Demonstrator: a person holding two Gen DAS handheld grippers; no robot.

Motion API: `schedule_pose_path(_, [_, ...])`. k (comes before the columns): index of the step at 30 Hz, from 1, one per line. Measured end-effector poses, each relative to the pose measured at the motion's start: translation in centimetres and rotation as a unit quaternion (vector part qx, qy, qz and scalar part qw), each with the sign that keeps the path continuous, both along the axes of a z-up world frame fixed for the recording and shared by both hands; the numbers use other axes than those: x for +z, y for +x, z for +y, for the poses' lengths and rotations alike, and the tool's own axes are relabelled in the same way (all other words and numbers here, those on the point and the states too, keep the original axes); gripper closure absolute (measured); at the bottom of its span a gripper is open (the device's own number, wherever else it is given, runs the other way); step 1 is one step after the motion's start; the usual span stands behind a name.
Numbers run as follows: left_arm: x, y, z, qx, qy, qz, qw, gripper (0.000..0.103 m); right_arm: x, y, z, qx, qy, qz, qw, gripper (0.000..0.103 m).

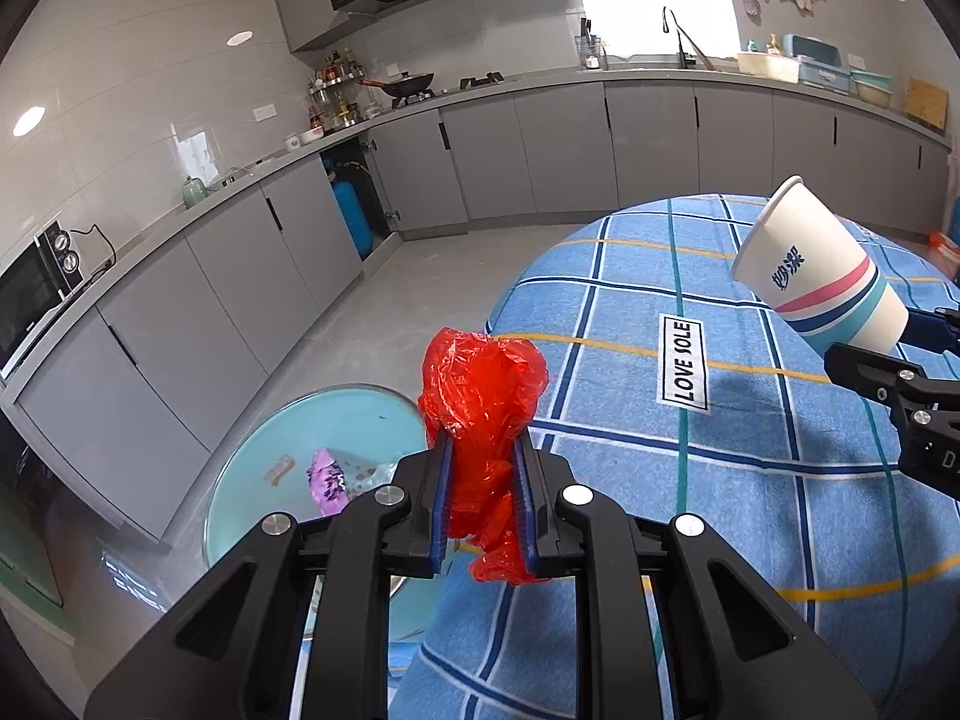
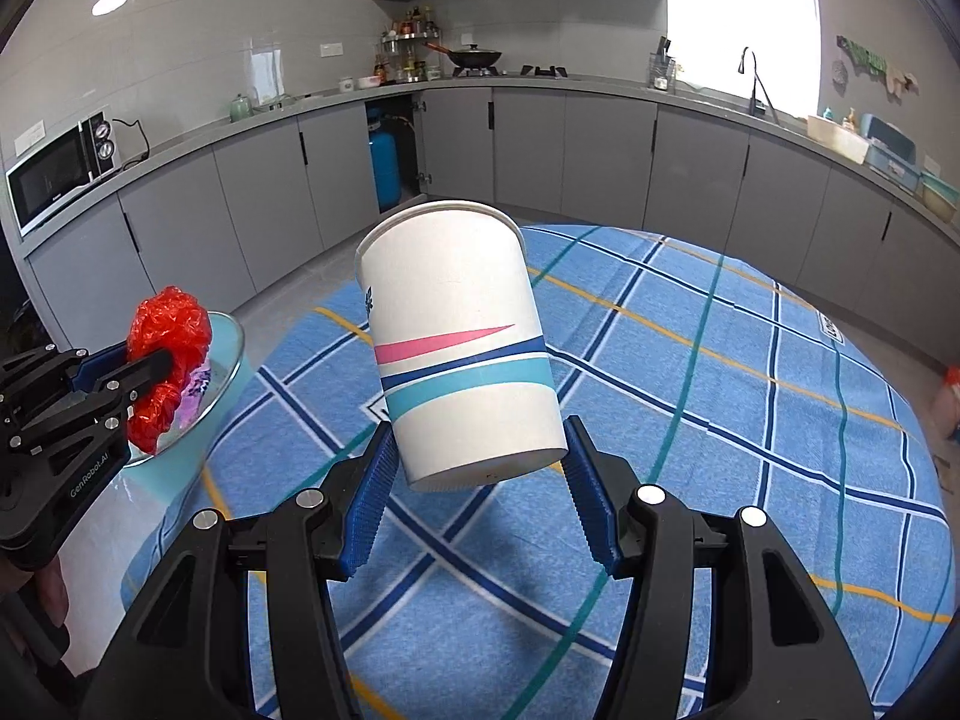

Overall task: Collect trash
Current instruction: 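Carry the white paper cup and red mesh bag over the bucket with both grippers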

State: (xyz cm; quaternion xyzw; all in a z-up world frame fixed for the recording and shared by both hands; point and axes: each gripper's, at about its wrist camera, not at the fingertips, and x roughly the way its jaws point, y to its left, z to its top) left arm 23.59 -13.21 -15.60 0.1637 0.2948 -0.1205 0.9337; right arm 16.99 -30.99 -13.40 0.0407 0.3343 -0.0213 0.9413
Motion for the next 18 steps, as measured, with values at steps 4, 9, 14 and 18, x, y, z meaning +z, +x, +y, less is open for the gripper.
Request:
schedule_pose_path(4, [0.0,-0.9,0.8,0.004,-0.001,-0.004,1.0000,0.085,0.3,-0.1,0.7,0.006,-0.003,-0.001,1.000,0.047])
schedule_pose_path(9, [0.3,-1.1,2.2,0.015,0.000,-0.010,0.9998,0.085,0.6,0.1,1.5,0.013,-0.004,-0.005,1.000,0.047])
schedule_pose_path(14, [0.7,-1.1,3.5,0.028,-0.002,-0.013,0.9995,0.085,0.9,0.4,2.6,0.024,-0.005,-0.008,1.000,0.047])
schedule_pose_path(18, [1.0,-1.2,4.3,0.036,-0.004,-0.016,0.9992,0.085,0.9,0.6,3.7,0.035,-0.006,-0.009,0.999,0.047])
